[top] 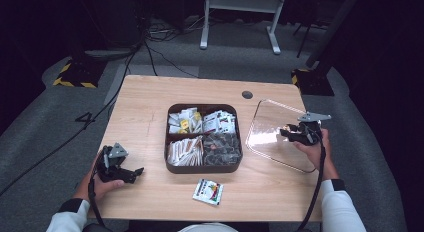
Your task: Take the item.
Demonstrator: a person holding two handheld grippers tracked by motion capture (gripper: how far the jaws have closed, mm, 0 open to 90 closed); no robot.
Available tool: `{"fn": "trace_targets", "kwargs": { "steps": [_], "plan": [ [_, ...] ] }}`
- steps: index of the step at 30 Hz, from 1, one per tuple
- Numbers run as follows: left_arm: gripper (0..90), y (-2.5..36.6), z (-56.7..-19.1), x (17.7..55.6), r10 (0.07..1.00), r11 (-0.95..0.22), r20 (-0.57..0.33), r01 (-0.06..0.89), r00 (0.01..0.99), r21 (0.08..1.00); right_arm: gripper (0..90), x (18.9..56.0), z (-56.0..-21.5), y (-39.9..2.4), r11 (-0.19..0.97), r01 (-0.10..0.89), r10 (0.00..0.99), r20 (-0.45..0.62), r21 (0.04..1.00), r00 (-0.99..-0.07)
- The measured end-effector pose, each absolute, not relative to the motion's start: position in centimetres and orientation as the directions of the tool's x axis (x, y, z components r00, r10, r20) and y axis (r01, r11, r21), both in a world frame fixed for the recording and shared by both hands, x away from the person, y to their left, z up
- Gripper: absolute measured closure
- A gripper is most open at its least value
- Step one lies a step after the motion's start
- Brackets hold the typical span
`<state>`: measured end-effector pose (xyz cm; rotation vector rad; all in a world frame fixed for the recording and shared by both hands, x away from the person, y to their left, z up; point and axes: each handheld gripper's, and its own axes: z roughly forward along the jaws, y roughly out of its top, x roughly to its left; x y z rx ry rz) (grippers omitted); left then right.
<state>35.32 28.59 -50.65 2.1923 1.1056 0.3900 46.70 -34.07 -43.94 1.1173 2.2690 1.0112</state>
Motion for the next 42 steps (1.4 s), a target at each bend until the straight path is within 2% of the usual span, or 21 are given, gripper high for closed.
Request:
{"fn": "trace_targets", "kwargs": {
  "steps": [25, 42],
  "plan": [
    [0.2, 28.6, -50.7, 35.4, 0.796, -0.441, -0.022, 0.604, 0.605, 0.664, 58.6, 46.0, -39.5, -31.7, 0.42, 0.414, 0.77, -0.076, 0.808, -0.634],
    [0.1, 28.6, -50.7, 35.4, 0.795, -0.442, -0.022, 0.604, 0.606, 0.664, 58.6, 46.0, -37.8, -28.8, 0.443, 0.37, 0.731, -0.089, 0.817, -0.677]
  ]
}}
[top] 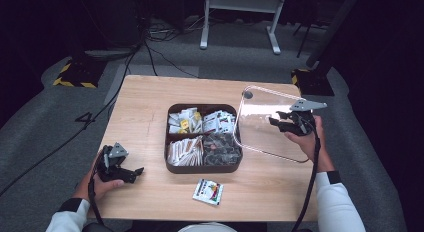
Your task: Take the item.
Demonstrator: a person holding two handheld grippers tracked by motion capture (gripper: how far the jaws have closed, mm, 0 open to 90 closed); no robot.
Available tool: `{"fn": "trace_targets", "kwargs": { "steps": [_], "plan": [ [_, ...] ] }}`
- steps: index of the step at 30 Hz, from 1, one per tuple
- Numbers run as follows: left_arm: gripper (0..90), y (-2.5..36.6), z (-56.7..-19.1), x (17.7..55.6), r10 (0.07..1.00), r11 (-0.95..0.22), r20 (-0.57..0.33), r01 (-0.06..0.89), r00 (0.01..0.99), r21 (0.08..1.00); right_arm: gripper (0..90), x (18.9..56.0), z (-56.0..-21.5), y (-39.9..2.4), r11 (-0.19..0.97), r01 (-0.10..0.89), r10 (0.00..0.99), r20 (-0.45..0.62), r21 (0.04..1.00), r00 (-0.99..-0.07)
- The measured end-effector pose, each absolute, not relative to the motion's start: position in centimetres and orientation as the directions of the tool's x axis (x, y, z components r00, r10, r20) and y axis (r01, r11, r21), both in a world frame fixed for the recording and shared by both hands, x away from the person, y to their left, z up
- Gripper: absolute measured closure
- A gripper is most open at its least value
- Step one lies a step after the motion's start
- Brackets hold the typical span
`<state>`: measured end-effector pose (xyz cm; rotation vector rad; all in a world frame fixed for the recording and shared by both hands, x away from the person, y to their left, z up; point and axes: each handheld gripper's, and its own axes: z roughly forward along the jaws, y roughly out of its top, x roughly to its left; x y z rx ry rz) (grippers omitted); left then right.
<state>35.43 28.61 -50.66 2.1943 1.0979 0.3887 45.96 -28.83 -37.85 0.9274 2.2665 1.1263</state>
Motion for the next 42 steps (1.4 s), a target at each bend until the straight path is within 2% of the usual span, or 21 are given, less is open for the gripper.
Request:
{"fn": "trace_targets", "kwargs": {
  "steps": [42],
  "plan": [
    [0.1, 28.6, -50.6, 35.5, 0.791, -0.447, -0.019, 0.6, 0.611, 0.664, 58.6, 47.4, -37.0, -19.6, 0.483, 0.306, 0.631, -0.084, 0.82, -0.771]
  ]
}}
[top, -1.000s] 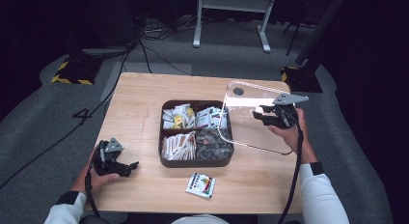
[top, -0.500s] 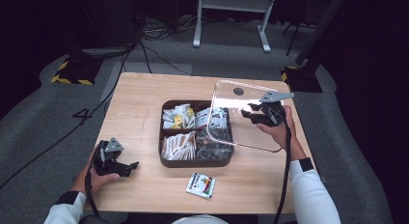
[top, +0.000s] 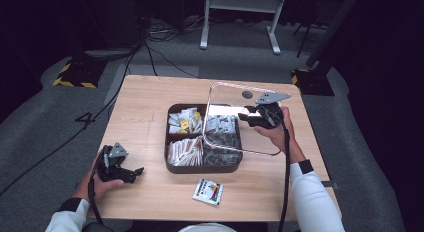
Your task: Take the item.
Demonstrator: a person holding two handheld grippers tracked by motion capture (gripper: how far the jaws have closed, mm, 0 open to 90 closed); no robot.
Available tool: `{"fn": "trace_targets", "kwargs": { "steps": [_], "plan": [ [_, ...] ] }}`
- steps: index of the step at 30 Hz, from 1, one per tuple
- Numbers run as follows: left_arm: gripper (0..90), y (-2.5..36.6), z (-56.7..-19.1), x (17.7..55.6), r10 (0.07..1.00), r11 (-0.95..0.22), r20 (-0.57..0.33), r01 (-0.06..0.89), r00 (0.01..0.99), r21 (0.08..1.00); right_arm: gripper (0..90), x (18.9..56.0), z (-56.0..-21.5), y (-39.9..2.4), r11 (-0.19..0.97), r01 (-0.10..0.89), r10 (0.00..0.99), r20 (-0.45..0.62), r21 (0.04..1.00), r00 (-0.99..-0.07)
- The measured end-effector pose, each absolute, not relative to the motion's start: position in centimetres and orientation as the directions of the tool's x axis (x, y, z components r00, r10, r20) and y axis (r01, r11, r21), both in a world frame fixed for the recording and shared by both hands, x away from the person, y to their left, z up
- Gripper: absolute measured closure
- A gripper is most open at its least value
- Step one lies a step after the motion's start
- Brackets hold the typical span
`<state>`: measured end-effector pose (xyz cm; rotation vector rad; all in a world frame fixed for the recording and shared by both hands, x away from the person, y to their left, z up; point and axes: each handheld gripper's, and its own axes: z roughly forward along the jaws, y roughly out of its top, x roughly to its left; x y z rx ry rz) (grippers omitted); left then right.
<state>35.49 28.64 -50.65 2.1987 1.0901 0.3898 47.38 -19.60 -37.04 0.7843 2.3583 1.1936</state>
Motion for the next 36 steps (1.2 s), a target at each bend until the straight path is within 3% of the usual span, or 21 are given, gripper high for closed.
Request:
{"fn": "trace_targets", "kwargs": {
  "steps": [36],
  "plan": [
    [0.1, 28.6, -50.6, 35.5, 0.792, -0.445, -0.021, 0.602, 0.61, 0.663, 58.6, 48.5, -39.1, -11.9, 0.545, 0.301, 0.549, -0.062, 0.783, -0.834]
  ]
}}
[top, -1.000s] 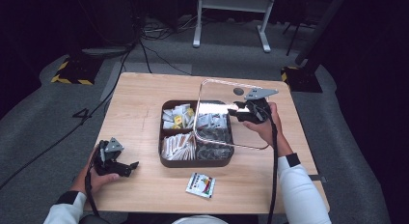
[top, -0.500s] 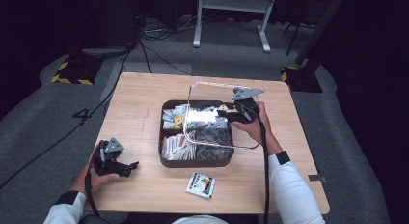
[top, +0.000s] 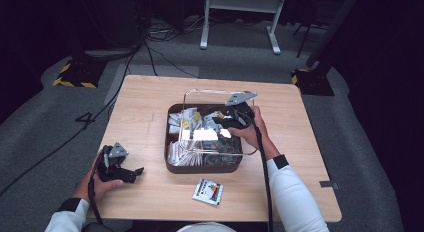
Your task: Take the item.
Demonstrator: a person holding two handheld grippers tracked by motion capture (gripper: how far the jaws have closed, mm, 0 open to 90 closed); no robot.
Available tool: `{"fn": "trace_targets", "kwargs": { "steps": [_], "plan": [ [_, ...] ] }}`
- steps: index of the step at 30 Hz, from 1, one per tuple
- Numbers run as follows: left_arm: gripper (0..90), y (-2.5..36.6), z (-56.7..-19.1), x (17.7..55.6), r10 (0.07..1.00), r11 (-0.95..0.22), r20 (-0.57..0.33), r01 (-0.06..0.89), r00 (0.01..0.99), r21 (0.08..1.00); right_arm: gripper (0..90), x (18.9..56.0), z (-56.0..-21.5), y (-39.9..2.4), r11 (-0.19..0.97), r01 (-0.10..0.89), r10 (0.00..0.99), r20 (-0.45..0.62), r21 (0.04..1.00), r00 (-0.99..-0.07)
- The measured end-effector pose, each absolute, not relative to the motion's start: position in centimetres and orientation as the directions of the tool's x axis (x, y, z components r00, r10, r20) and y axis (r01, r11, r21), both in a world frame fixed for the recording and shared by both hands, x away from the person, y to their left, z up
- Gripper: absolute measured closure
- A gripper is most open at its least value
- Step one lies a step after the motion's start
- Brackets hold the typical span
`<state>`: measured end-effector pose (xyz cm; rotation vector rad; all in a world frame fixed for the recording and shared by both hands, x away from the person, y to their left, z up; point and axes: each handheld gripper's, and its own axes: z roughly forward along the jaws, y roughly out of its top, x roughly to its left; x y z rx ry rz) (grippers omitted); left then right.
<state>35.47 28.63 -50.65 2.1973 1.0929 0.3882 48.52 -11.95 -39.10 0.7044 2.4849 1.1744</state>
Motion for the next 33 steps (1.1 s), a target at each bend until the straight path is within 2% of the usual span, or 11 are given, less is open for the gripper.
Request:
{"fn": "trace_targets", "kwargs": {
  "steps": [33],
  "plan": [
    [0.2, 28.6, -50.7, 35.5, 0.794, -0.443, -0.022, 0.603, 0.608, 0.663, 58.6, 48.4, -43.1, -7.2, 0.607, 0.318, 0.496, -0.035, 0.728, -0.867]
  ]
}}
